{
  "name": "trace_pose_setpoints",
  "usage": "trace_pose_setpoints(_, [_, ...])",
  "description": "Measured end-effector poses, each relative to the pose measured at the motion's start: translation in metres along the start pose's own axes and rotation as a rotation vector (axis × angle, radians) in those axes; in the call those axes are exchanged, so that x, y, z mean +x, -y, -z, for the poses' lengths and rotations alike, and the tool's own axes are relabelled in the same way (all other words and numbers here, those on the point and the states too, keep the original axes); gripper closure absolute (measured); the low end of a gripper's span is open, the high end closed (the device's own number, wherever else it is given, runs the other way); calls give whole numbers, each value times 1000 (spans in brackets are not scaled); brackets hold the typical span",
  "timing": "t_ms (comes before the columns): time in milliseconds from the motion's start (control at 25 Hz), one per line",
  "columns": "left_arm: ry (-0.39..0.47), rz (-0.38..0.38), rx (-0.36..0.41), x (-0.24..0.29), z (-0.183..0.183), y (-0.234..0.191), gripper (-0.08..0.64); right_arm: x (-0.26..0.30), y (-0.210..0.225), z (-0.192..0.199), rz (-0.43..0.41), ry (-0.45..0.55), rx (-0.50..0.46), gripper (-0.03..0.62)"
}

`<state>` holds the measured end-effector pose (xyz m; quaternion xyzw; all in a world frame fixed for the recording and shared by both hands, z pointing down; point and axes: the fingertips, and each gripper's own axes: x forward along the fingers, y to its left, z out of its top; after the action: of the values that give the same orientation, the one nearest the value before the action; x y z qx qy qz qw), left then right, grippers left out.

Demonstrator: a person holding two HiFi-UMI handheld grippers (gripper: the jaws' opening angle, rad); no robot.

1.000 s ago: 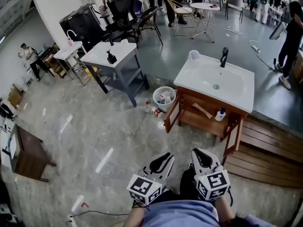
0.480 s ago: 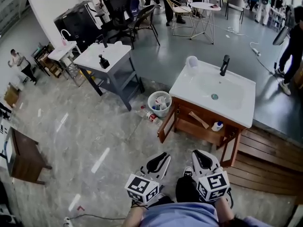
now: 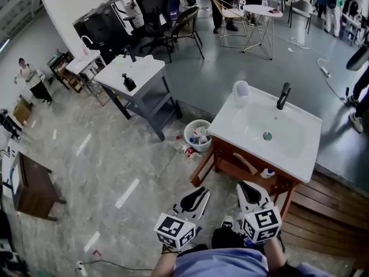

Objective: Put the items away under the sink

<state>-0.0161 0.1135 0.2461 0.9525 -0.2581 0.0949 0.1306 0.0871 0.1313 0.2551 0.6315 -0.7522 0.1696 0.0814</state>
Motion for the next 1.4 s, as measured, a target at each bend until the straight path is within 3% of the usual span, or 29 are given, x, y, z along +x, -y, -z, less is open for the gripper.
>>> trace_pose_setpoints(360, [-8,-18,37,59,-22,4,508,20,61,-14,-9,10,11,561])
trace_pose_setpoints(840, [-41,19,61,107,-44,5,508,33,98,-31,9,17,43,561])
trace_pose_setpoints(1400, [-24,98,86,212,-82,-68,508,115,173,-70,115,17,31,561])
